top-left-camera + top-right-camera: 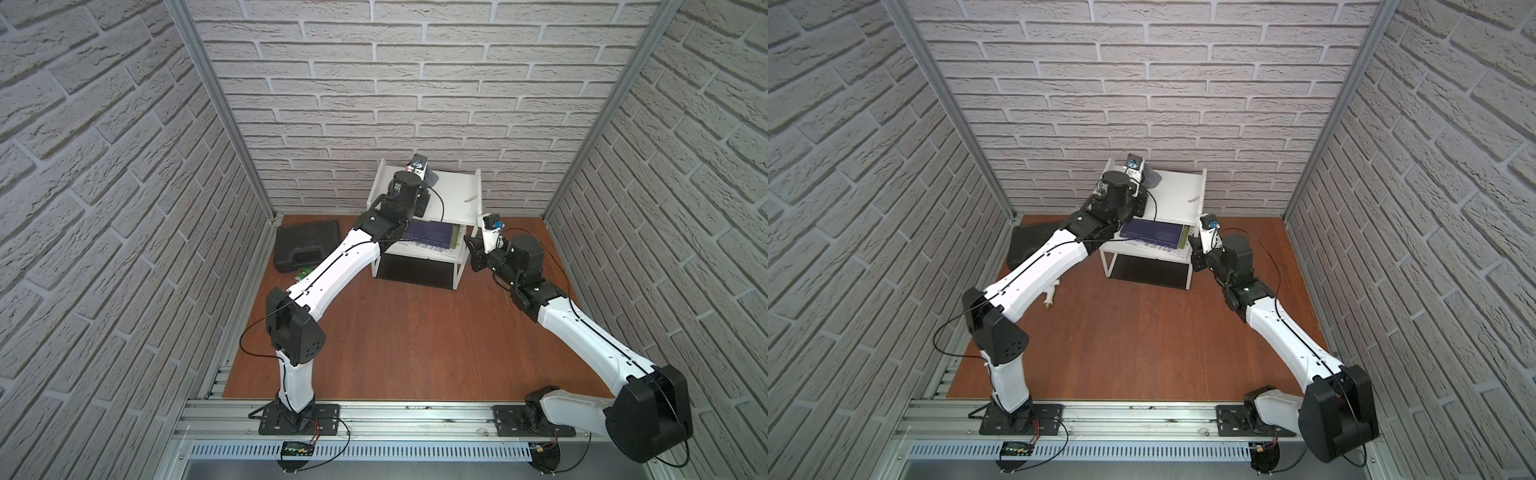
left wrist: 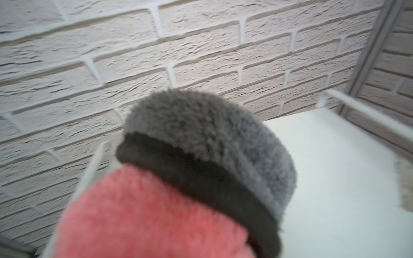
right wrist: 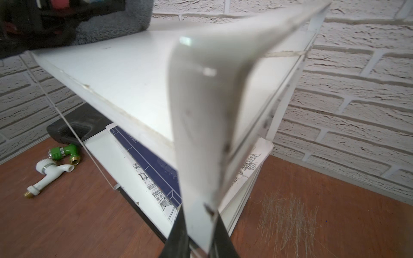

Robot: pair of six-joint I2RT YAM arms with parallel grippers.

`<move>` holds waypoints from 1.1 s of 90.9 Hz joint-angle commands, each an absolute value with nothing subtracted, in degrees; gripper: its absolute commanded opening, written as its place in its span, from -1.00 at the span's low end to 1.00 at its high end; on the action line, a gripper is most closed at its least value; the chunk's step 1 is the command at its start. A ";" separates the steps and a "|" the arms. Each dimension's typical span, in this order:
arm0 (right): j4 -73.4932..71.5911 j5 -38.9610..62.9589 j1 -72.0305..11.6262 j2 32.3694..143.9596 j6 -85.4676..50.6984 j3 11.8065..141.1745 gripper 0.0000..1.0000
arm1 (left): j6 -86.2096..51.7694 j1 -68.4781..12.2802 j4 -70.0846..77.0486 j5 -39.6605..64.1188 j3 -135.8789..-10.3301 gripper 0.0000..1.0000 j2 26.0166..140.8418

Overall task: Wipe the bookshelf clean with a cloth
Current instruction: Wipe the dust from the shelf.

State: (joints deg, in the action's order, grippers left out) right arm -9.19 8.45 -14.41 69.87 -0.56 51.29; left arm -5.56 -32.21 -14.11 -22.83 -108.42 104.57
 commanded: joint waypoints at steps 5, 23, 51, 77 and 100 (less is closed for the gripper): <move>-3.85 7.77 -11.29 68.99 -2.84 51.02 -0.95 | -4.68 -34.00 -14.77 -25.80 -100.91 -1.00 102.16; -3.13 8.70 -6.36 72.19 -1.97 54.11 -0.95 | -4.36 -41.10 -21.37 -23.90 -110.32 -1.00 108.57; -0.73 15.01 -0.45 75.93 9.08 56.88 -0.94 | -2.33 -40.03 -16.73 -29.55 -103.54 -1.00 101.71; -4.17 25.88 -1.29 78.37 6.79 57.80 -0.94 | -7.22 -38.52 -11.04 -21.38 -84.71 -1.00 84.03; -2.99 20.28 -1.30 80.98 5.59 60.82 -0.94 | -14.77 -25.84 -10.87 -6.59 -76.96 -1.00 77.58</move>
State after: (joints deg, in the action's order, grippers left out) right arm -3.27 26.39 -1.65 77.62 7.33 60.20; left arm -10.50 -29.71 -11.99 -13.43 -79.57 76.66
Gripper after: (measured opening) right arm 0.158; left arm 0.132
